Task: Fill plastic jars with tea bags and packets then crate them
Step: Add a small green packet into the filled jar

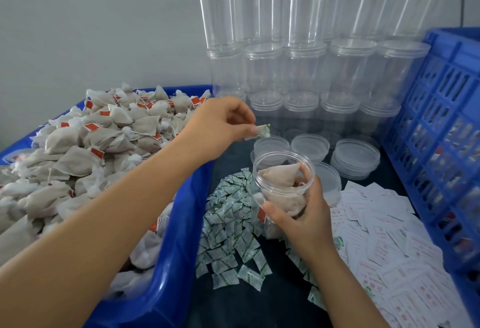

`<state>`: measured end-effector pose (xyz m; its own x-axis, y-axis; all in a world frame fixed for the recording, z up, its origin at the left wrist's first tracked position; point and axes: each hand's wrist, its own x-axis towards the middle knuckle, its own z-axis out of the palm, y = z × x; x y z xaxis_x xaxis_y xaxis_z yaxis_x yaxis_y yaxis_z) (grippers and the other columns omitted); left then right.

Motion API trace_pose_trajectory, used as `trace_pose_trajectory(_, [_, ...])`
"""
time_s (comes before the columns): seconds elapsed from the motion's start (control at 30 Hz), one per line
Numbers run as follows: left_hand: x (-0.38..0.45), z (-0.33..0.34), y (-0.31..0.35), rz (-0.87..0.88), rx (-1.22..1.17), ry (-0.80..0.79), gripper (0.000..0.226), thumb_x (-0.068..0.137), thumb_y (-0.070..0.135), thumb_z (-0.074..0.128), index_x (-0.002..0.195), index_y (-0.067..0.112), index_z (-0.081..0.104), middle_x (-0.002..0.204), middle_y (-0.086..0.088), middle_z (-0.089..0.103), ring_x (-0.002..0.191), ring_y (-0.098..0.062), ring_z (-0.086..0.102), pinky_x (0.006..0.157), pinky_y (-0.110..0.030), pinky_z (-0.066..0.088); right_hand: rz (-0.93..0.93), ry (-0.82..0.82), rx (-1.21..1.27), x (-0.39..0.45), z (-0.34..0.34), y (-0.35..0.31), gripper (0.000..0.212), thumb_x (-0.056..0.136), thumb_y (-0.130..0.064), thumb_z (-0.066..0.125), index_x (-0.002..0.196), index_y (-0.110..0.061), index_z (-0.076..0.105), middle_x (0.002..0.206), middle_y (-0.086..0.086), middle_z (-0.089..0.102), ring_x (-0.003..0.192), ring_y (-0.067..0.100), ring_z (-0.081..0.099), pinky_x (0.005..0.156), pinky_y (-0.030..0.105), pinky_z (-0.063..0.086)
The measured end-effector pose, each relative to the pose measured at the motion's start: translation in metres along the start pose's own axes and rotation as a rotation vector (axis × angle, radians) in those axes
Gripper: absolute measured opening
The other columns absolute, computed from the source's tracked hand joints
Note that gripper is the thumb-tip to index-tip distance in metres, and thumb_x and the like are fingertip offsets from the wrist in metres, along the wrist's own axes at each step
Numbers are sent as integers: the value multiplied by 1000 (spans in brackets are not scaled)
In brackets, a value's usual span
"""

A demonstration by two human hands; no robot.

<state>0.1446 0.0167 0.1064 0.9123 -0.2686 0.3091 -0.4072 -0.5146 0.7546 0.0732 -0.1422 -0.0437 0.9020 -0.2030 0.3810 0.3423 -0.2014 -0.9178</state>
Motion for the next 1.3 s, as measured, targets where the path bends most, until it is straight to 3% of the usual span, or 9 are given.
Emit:
trace_pose_trajectory(0.13, [-22,10,14,90,-93,-156,9,77,12,76,80,18,69,74,4,72,72,-7,68,71,-17,55,-14,-6,-5,-3,0,-2,72,58,-65,78,118,-71,38,119,-36,58,108,-8,60,79,8,50])
trace_pose_trajectory(0.27, [-35,26,12,237,176,-271,7,83,9,70,86,15,72,77,15,67,78,5,62,74,-5,46,5,-20,-28,-4,0,-1,75,56,-70,77,119,-72,37,119,-29,62,107,-5,62,79,16,52])
trace_pose_trajectory(0.4, [-38,30,14,373,355,-351,9,86,9,66,93,11,72,86,5,71,82,-3,60,78,-15,47,19,-30,-53,-5,0,0,82,54,-69,78,125,-67,36,121,-25,62,110,-3,61,83,19,52])
trace_pose_trajectory(0.53, [-35,33,16,310,448,-426,15,87,8,62,99,13,71,92,5,71,85,-6,61,81,-19,46,6,-53,-80,-6,1,1,88,57,-65,80,134,-57,38,124,-23,61,112,-2,61,87,24,53])
trace_pose_trajectory(0.7, [-32,34,9,188,647,-634,21,88,7,55,98,18,70,94,4,67,85,-11,59,82,-30,48,-64,-90,-192,-8,2,-4,85,57,-62,80,131,-58,40,121,-31,57,109,-6,58,79,10,46])
trace_pose_trajectory(1.03, [-32,35,13,298,641,-538,18,92,14,55,98,19,70,80,11,56,76,-7,50,80,-30,47,-57,-74,-138,-7,2,-5,84,57,-63,80,124,-72,31,122,-35,55,109,-7,59,81,17,48])
trace_pose_trajectory(1.13, [-33,34,16,344,615,-499,17,92,14,55,98,17,70,82,8,64,79,-12,57,80,-34,47,-59,-74,-115,-8,0,-6,84,57,-62,81,126,-70,33,122,-34,56,109,-7,60,82,17,49])
trace_pose_trajectory(1.23, [-33,30,19,423,487,-349,15,90,16,59,99,15,71,89,5,70,83,-11,63,80,-31,50,-51,-66,-68,-8,-1,-9,82,58,-59,84,128,-60,41,120,-25,62,108,-2,63,83,24,54])
trace_pose_trajectory(1.3, [-31,26,19,469,315,-156,10,89,13,63,96,13,71,85,7,69,79,-7,63,78,-21,51,-54,-44,-38,-8,0,-12,77,60,-59,84,124,-63,41,121,-27,61,110,-3,63,85,21,55])
